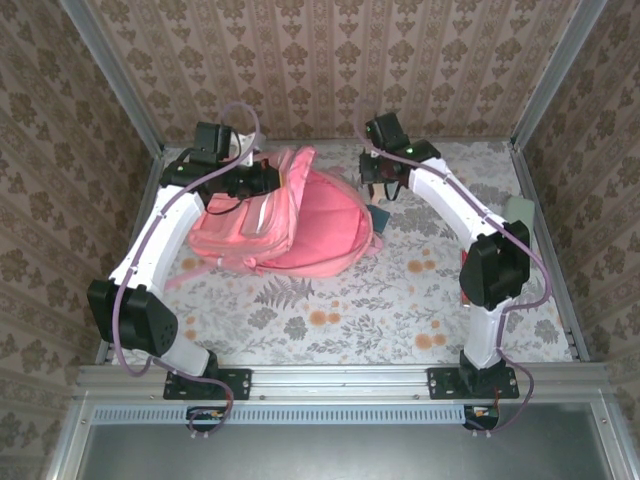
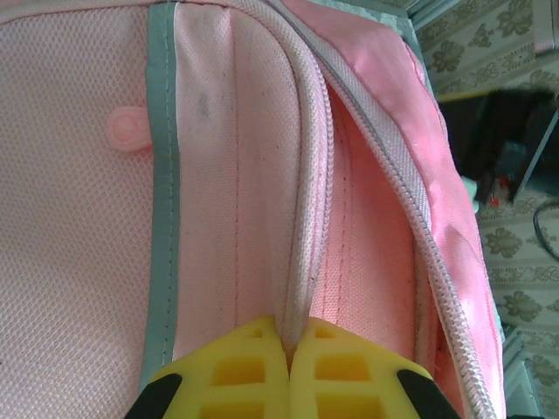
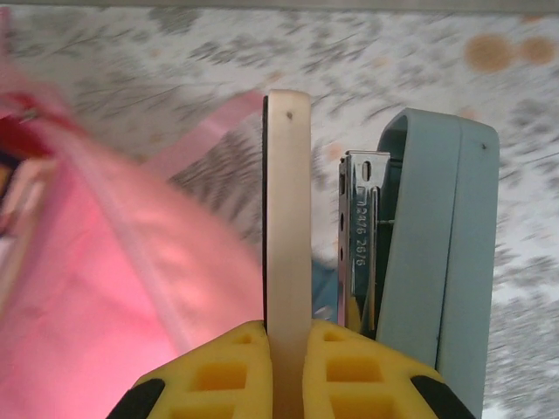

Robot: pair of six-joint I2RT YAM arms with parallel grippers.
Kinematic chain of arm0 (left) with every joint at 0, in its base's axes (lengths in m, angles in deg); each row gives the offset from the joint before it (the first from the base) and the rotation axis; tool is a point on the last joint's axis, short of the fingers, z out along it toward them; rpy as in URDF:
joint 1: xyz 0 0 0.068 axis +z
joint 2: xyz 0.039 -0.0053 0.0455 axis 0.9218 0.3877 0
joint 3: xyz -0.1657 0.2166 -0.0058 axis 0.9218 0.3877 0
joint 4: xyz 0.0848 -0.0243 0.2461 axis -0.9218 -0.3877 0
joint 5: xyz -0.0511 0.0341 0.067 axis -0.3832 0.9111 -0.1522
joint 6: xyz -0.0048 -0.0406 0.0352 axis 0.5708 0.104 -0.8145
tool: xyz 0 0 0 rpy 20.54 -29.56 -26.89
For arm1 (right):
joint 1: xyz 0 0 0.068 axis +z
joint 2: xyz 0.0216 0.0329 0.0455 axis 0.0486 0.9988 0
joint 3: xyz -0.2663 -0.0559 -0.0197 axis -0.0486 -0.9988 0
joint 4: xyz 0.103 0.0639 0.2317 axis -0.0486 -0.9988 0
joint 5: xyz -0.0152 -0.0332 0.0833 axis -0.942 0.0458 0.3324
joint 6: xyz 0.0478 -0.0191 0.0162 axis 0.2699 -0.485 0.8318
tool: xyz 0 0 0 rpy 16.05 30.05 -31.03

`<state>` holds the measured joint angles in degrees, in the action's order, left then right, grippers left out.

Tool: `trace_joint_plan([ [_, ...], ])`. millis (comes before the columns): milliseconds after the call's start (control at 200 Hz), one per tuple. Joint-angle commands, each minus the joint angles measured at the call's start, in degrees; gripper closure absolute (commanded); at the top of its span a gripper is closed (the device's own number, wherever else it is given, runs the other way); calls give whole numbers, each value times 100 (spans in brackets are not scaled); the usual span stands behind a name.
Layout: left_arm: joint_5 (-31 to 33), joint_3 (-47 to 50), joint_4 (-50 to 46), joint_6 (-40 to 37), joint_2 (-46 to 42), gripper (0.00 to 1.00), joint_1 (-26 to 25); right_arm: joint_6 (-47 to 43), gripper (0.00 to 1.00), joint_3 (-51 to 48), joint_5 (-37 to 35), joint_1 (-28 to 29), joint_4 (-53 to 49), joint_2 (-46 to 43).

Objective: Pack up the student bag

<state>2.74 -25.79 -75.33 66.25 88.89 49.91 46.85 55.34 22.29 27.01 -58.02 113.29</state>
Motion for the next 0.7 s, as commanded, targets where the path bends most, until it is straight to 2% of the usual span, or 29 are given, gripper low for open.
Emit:
trace_joint_plan([
  [0,13,34,531,243,-189,100,136,881,96,-341,595,277,194,-231],
  [130,-84,43,679,351,-117,100,142,1813,96,-699,1140,618,806,-147],
  [340,-222,82,899,527,-41,100,129,3280,95,-775,1709,999,2092,649],
  [450,-233,102,915,547,-28,100,81,3881,95,-610,1811,1135,2575,1104],
  [595,-235,171,930,553,-40,100,15,4375,94,-277,1804,1237,2735,1662],
  [650,-236,204,947,562,-47,100,-3,4420,90,-119,1806,1257,2695,1871],
  [695,-236,216,954,563,-49,100,-21,4411,81,-3,1819,1268,2632,2009],
])
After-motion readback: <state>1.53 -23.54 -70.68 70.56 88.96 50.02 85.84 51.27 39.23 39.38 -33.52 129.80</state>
